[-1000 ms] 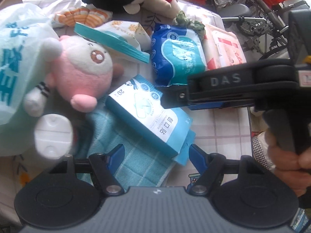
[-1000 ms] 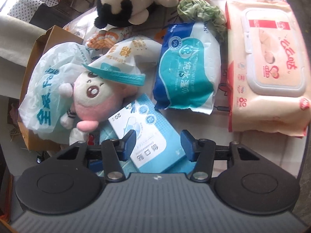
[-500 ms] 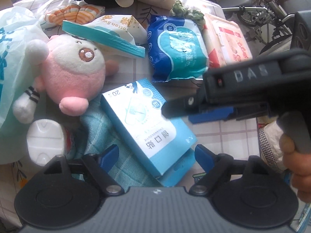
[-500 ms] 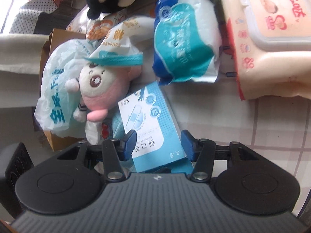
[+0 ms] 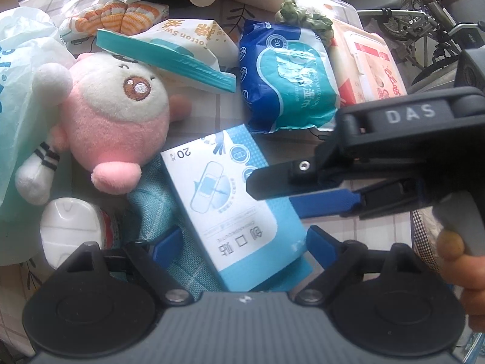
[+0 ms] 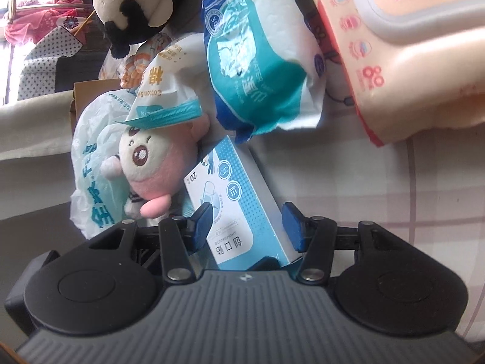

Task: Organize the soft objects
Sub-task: 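Grasp the blue bandage box with the left tool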

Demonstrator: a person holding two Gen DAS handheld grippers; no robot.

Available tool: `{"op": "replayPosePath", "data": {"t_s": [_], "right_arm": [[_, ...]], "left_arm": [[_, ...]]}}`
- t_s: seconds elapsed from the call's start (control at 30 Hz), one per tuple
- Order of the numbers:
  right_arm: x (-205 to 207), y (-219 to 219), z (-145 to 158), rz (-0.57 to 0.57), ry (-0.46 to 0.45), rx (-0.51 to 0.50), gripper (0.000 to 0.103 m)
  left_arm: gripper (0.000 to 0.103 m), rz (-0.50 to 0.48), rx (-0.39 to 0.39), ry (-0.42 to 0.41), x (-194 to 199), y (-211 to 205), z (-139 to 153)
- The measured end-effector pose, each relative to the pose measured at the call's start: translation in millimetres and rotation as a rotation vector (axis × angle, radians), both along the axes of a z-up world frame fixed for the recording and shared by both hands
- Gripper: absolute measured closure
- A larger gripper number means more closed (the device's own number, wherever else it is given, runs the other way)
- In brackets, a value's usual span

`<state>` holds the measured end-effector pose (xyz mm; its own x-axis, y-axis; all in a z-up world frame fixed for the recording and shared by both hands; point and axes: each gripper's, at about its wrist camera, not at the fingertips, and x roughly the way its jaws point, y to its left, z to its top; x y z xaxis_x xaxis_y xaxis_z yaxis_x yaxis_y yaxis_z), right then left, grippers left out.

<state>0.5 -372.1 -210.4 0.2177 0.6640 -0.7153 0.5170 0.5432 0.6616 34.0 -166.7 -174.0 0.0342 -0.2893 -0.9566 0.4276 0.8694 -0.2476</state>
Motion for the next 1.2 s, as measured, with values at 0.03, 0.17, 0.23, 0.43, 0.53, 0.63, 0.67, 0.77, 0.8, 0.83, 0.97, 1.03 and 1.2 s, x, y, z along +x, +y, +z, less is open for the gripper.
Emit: {"op": "replayPosePath", "data": {"t_s": [0.03, 0.17, 0.23, 0.43, 0.53, 0.63, 0.67, 0.77, 0.8, 0.83, 0.97, 1.03, 1.2], "right_arm": [[-1, 0, -1, -0.007, 0.007, 0.019, 0.052], [-3, 1, -11, -0.039, 0.039, 0.105, 0.051], [-4, 1, -15, -0.049, 0.048, 0.121, 0.051], [-4, -9, -12, -0.089, 0.029, 0.061, 0.051], [-1, -8, -15, -0.103, 0.031, 0.057, 0.051], [2, 2, -14, -0.083, 0.022, 0.079, 0.051], [2, 5, -13, -0.069, 0.021, 0.081, 0.051], [2, 15, -12, -0.038, 0.025, 0.080, 0.051], [1, 17, -13, -0.033, 0.029, 0.082, 0.052], [0, 18, -13, -0.028, 0.032, 0.084, 0.052], [-1, 23, -13, -0.020, 0.034, 0.086, 0.052], [-2, 23, -12, -0.022, 0.033, 0.093, 0.052], [-9, 15, -7, -0.030, 0.024, 0.077, 0.052]], "left_arm": [[0.013, -0.003, 0.002, 0.002, 0, 0, -1], [0.013, -0.022, 0.016, 0.002, -1, -1, -6], [0.014, -0.034, 0.019, -0.012, -3, -1, -6], [0.019, -0.048, 0.037, -0.012, -11, 0, -7], [0.023, -0.041, 0.041, 0.007, -18, 6, -8], [0.023, -0.059, 0.060, 0.014, -27, 11, -8], [0.023, -0.064, 0.066, 0.015, -29, 12, -8], [0.018, -0.061, 0.073, 0.010, -30, 12, -7], [0.016, -0.057, 0.074, 0.005, -29, 12, -7], [0.015, -0.054, 0.080, -0.001, -27, 11, -7], [0.015, -0.047, 0.086, -0.016, -21, 7, -8], [0.019, -0.047, 0.090, -0.021, -17, 5, -10], [0.029, -0.057, 0.107, -0.043, -17, 5, -9]]}}
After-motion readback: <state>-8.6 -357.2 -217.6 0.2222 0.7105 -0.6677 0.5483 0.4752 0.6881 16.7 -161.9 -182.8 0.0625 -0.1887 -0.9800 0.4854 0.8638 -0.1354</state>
